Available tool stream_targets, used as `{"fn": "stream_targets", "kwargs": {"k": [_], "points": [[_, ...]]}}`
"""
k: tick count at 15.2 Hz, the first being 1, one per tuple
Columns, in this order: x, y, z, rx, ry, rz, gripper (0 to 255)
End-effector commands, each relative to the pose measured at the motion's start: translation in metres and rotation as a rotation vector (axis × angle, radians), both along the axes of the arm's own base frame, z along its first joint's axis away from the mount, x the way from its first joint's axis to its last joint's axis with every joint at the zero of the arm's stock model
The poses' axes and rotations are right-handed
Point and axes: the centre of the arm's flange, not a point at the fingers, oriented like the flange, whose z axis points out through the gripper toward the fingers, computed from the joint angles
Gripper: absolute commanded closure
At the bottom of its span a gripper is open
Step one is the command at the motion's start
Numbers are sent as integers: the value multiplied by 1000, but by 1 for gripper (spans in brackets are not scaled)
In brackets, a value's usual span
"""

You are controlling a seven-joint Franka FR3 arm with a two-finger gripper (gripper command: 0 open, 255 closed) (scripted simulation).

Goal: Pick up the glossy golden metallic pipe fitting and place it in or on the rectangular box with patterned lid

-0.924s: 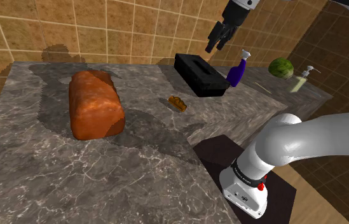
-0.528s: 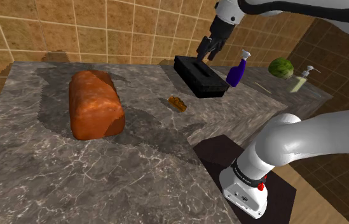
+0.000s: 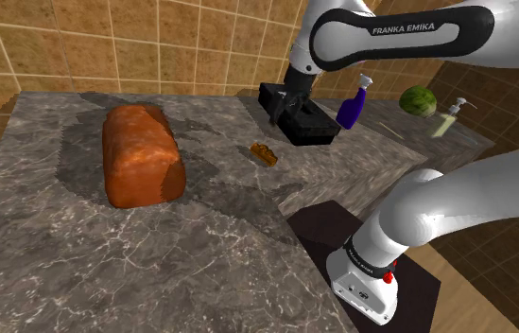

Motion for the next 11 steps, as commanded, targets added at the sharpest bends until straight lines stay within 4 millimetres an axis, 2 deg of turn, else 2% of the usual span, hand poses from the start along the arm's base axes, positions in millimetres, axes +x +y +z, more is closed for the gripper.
{"fn": "stream_targets", "kwargs": {"k": [1,6,11], "points": [[6,8,-25,-6,16,-17,0],[23,22,-90,-20,60,-57,0],[25,21,-115,-21,62,-60,0]]}}
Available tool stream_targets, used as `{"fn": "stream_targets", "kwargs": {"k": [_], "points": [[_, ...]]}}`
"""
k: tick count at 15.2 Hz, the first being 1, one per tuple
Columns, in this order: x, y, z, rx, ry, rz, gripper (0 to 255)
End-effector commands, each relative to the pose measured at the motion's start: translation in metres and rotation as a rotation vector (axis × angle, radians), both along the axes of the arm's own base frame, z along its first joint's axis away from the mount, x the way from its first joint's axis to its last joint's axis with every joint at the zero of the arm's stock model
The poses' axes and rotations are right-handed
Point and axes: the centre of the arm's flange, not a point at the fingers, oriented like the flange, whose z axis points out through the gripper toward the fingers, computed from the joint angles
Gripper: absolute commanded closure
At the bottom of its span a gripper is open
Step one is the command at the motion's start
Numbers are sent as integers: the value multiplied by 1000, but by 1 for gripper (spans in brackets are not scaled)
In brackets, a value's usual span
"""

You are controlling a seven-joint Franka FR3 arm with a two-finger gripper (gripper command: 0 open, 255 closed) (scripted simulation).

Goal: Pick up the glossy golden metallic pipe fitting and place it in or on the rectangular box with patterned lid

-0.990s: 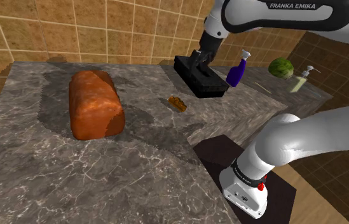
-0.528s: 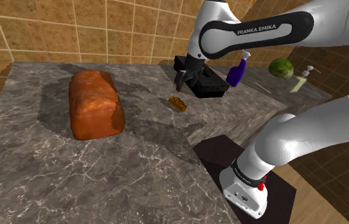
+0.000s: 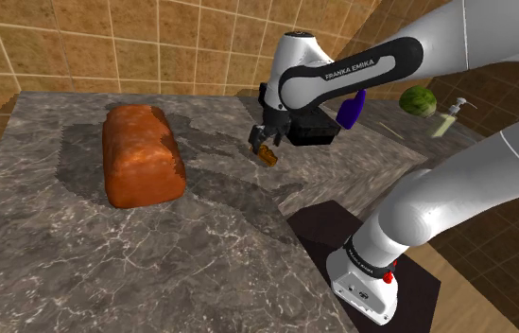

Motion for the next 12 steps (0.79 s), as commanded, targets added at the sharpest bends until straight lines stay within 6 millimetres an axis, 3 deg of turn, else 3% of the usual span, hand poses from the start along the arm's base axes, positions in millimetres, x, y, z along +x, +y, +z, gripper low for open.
{"fn": "stream_targets", "kwargs": {"k": [1,3,11,12], "points": [[1,0,-11,0,0,0,0],[1,-1,-25,0,0,0,0],[1,-1,-24,0,0,0,0],[1,-1,-24,0,0,0,255]]}}
